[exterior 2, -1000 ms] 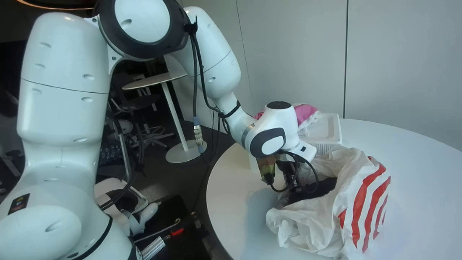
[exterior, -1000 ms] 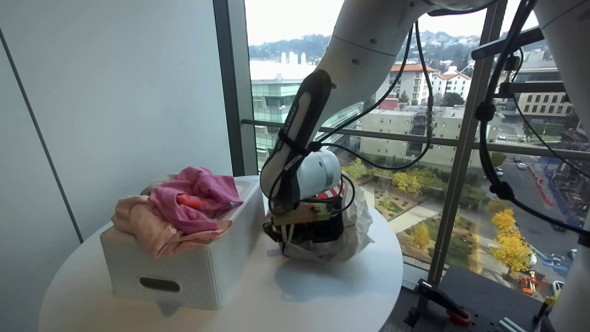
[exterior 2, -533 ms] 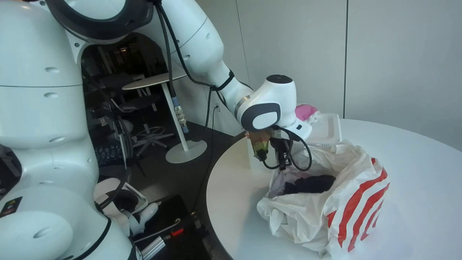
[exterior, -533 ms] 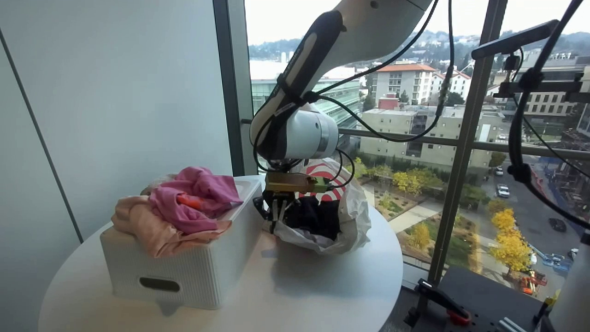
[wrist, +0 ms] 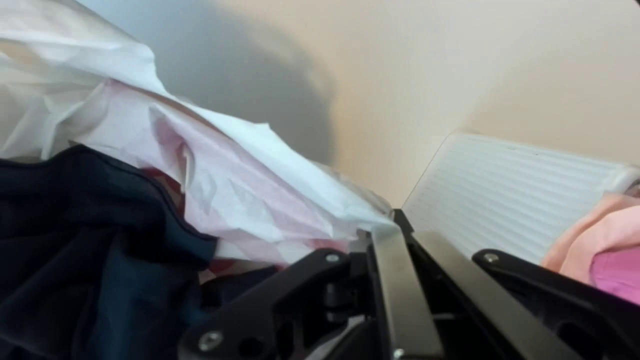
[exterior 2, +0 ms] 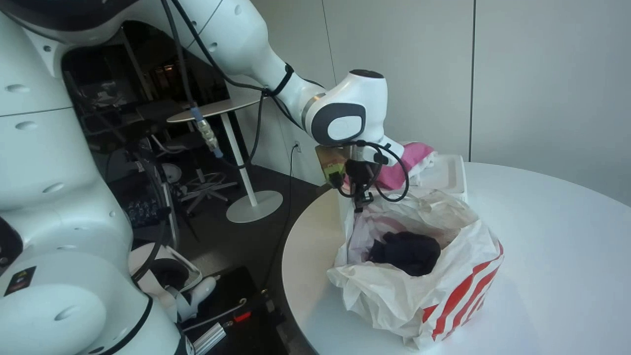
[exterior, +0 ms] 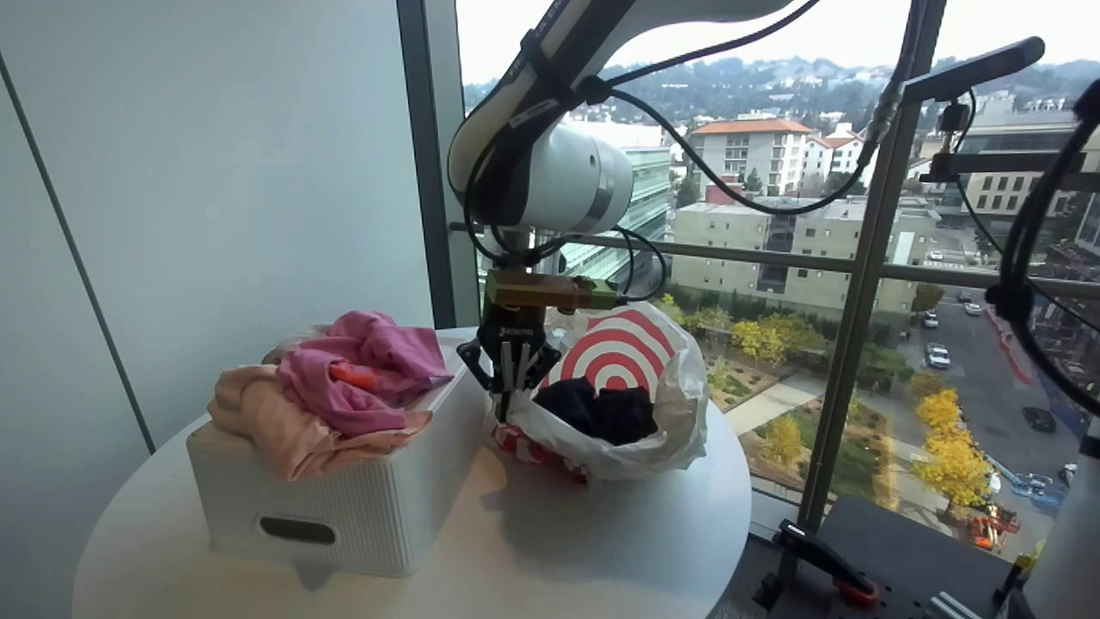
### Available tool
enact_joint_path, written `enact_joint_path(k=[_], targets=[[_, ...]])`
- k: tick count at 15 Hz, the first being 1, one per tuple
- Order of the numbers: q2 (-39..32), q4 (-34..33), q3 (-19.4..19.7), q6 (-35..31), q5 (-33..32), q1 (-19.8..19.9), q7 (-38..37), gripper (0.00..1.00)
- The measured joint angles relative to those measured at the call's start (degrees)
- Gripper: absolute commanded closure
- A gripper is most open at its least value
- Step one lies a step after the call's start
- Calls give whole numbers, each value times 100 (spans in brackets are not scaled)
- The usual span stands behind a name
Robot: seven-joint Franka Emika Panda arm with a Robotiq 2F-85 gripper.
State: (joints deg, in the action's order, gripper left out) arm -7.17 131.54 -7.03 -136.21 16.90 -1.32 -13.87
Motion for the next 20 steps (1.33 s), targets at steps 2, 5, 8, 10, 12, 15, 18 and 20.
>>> enact_joint_path(k=[2, 5, 8, 10, 12, 15, 18, 20], targets=[[-29, -26, -4, 303, 153, -67, 211, 70], [-75, -51, -5, 525, 209, -130, 319, 58], [33, -61, 11, 676, -65, -186, 121, 35], [210, -64, 39, 962, -608, -248, -408, 19], [452, -69, 49, 1298, -1352, -322, -1196, 5], [837, -89, -13, 1398, -1996, -458, -1654, 0], [1097, -207, -150, 992, -2350, -575, -1659, 0], [1098, -364, -222, 560, -2593, -593, -1655, 0]])
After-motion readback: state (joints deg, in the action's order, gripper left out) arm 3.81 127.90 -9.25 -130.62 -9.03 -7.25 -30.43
